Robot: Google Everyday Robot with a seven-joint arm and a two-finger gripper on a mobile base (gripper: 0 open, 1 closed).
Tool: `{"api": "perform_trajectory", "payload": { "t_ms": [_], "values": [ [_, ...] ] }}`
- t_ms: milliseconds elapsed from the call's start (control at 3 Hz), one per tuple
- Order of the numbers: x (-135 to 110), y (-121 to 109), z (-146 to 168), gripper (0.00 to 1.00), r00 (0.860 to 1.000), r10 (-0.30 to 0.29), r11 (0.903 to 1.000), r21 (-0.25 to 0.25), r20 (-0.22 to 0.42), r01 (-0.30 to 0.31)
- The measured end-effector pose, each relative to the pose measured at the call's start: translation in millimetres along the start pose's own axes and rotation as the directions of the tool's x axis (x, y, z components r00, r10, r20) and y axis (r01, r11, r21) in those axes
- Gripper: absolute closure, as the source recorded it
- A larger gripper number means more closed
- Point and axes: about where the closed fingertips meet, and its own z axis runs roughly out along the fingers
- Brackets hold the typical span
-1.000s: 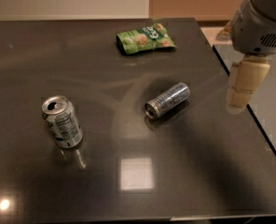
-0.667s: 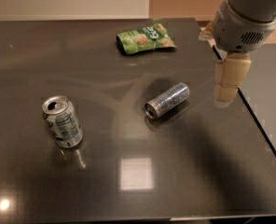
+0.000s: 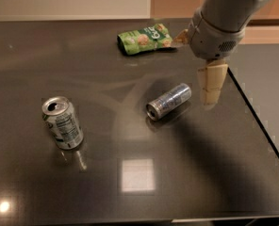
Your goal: Place redbull can upright
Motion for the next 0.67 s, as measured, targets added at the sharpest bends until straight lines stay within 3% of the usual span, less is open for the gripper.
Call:
{"api": "perform_trajectory", "payload": {
  "t_ms": [333, 667],
  "values": [
    [-15, -4, 26, 0.00, 0.991, -0.128, 0.9906, -0.047, 0.030, 0.129],
    [-22, -4, 53, 0.00, 0.979, -0.199, 0.9734, -0.108, 0.040, 0.202]
  ]
}}
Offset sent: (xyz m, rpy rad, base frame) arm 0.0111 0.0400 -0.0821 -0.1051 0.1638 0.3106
